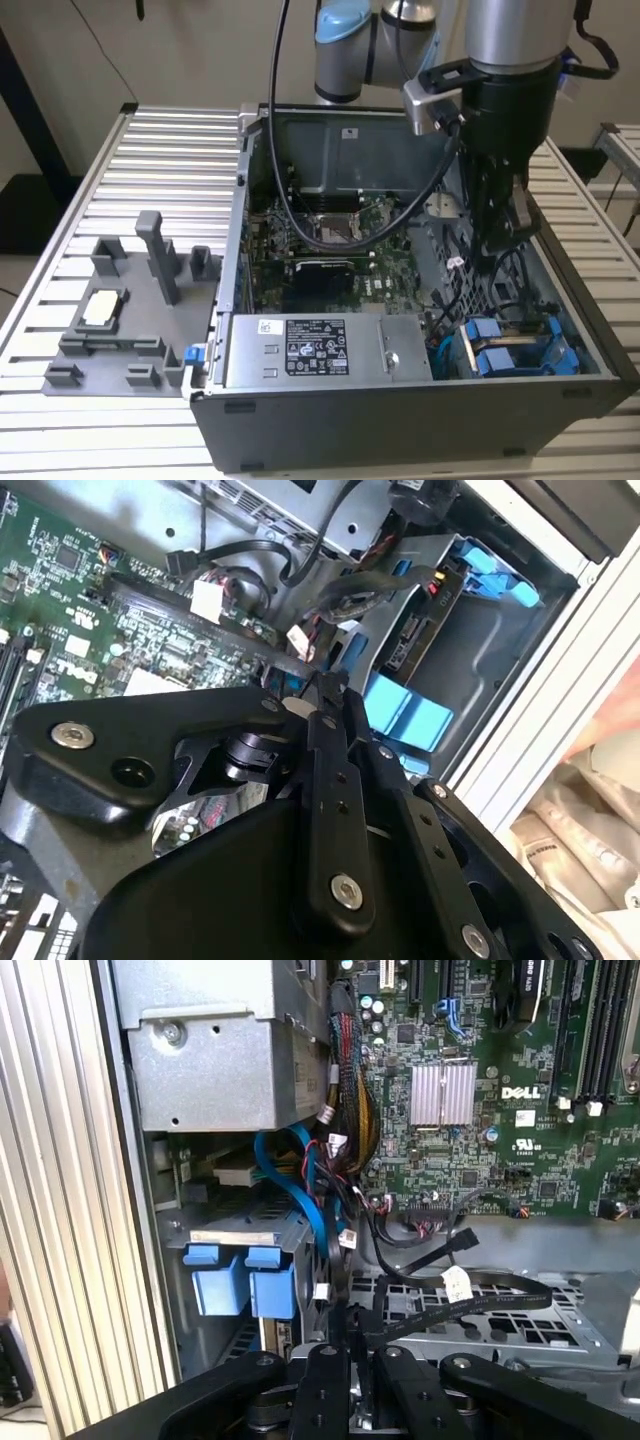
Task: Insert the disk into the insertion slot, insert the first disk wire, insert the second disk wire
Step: 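Insert the second disk wire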
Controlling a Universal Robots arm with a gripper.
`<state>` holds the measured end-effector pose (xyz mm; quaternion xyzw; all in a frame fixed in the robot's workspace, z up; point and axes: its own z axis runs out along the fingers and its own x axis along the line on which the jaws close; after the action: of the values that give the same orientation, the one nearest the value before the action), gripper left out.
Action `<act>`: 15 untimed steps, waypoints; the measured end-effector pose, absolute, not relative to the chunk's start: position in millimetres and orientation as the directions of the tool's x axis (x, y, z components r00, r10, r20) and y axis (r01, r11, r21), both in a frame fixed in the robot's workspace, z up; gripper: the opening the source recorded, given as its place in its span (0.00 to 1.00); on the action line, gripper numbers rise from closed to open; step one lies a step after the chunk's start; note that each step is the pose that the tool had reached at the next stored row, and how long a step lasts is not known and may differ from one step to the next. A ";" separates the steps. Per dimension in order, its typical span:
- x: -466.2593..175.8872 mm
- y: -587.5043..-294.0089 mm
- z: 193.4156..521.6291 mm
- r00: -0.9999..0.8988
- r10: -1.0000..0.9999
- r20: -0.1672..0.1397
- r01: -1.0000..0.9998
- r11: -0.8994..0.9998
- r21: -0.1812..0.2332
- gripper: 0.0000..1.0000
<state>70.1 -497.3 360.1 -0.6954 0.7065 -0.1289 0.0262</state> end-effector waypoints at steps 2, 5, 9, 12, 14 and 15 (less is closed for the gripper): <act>70.4 -498.3 360.1 -0.032 -0.989 0.142 -0.976 0.000 -0.219 0.16; 71.9 -502.3 360.1 -0.031 -0.989 0.142 -0.976 0.000 -0.217 0.16; 75.5 -510.8 360.1 -0.031 -0.989 0.142 -0.977 0.000 -0.213 0.16; 78.3 -517.3 360.1 -0.030 -0.989 0.142 -0.978 0.000 -0.210 0.16; 80.2 -521.6 360.2 -0.030 -0.989 0.142 -0.978 0.000 -0.207 0.16; 81.2 -523.9 360.1 -0.030 -0.989 0.142 -0.979 0.000 -0.206 0.16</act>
<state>81.2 -523.9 360.1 -0.6961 0.7067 -0.1242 0.0220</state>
